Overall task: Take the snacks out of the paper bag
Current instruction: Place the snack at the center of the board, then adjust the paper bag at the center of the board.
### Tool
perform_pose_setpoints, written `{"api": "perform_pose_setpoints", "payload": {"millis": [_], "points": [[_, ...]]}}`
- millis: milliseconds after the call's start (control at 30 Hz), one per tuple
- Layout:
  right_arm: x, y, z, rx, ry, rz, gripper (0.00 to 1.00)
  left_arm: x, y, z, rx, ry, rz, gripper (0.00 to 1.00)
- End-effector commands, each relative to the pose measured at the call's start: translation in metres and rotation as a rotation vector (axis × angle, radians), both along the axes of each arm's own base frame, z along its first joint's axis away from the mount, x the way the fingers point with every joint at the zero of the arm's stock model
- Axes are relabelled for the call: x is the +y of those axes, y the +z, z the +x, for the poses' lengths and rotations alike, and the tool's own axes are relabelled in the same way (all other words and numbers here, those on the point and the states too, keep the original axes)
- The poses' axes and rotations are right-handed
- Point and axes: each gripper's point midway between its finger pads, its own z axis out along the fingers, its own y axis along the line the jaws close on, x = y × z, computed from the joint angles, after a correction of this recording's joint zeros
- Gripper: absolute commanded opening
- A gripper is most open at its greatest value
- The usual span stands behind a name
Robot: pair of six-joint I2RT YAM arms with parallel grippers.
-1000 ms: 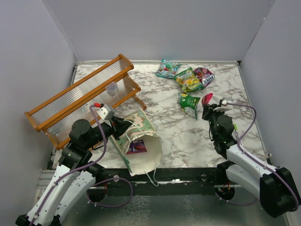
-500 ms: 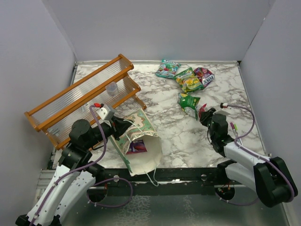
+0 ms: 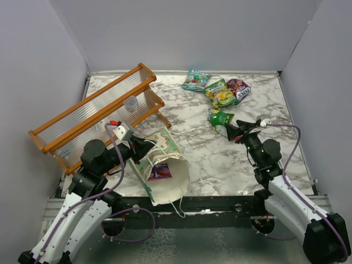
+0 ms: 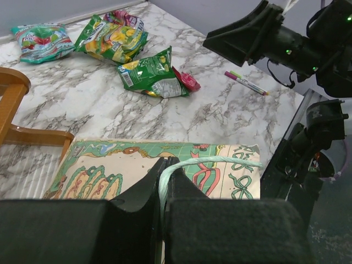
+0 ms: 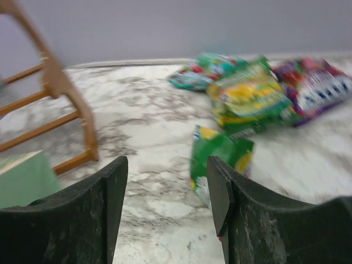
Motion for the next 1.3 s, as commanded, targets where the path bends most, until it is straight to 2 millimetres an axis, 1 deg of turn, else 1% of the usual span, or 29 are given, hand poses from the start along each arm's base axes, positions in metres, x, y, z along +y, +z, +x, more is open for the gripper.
{"api": "perform_pose_setpoints", "payload": {"millis": [0, 100, 167, 233, 267, 300, 367, 433, 533, 600, 700, 767, 833, 1000, 1067, 1167, 1267], "points": [[0.070, 0.066, -0.051, -0.411, 0.494, -0.231, 0.60, -0.003, 0.000, -0.001, -0.012, -0.022, 0.001, 0.00], [0.093, 0.076, -0.084, -0.538, 0.694, -0.256, 0.59, -0.003, 0.000, -0.001, -0.013, -0.022, 0.000, 0.00], [0.109, 0.077, -0.106, -0.610, 0.824, -0.270, 0.59, -0.003, 0.000, -0.001, -0.011, -0.021, 0.001, 0.00], [0.127, 0.076, -0.133, -0.695, 0.966, -0.296, 0.59, -0.003, -0.001, -0.001, -0.011, -0.020, 0.002, 0.00], [0.141, 0.074, -0.152, -0.741, 1.055, -0.310, 0.59, -0.002, 0.000, -0.001, -0.012, -0.020, 0.001, 0.00], [0.151, 0.073, -0.166, -0.780, 1.117, -0.327, 0.59, -0.002, 0.000, -0.001, -0.012, -0.021, 0.001, 0.00], [0.170, 0.068, -0.186, -0.813, 1.210, -0.361, 0.59, -0.002, 0.001, -0.002, -0.019, -0.019, 0.000, 0.00], [0.186, 0.065, -0.200, -0.830, 1.270, -0.392, 0.59, -0.002, 0.004, -0.004, -0.032, -0.026, 0.000, 0.00], [0.197, 0.070, -0.208, -0.829, 1.284, -0.388, 0.59, 0.000, 0.012, -0.012, -0.069, -0.041, -0.017, 0.00], [0.196, 0.076, -0.209, -0.834, 1.262, -0.359, 0.59, 0.004, 0.019, -0.016, -0.084, -0.028, -0.027, 0.00], [0.191, 0.084, -0.204, -0.826, 1.193, -0.313, 0.59, 0.016, 0.031, -0.019, -0.099, 0.033, -0.042, 0.00], [0.190, 0.083, -0.207, -0.825, 1.208, -0.315, 0.59, 0.023, 0.030, -0.015, -0.085, 0.093, -0.065, 0.00], [0.189, 0.082, -0.212, -0.845, 1.224, -0.334, 0.59, 0.023, 0.029, -0.011, -0.077, 0.114, -0.092, 0.00], [0.188, 0.081, -0.217, -0.834, 1.244, -0.399, 0.54, 0.011, 0.034, 0.004, -0.071, 0.098, -0.147, 0.00], [0.192, 0.080, -0.222, -0.835, 1.266, -0.404, 0.54, 0.005, 0.034, 0.007, -0.065, 0.072, -0.142, 0.00], [0.203, 0.077, -0.235, -0.839, 1.328, -0.427, 0.53, -0.004, 0.033, 0.011, -0.064, 0.026, -0.119, 0.00], [0.222, 0.072, -0.254, -0.846, 1.378, -0.468, 0.53, -0.014, 0.039, 0.013, -0.072, -0.028, -0.102, 0.00]]}}
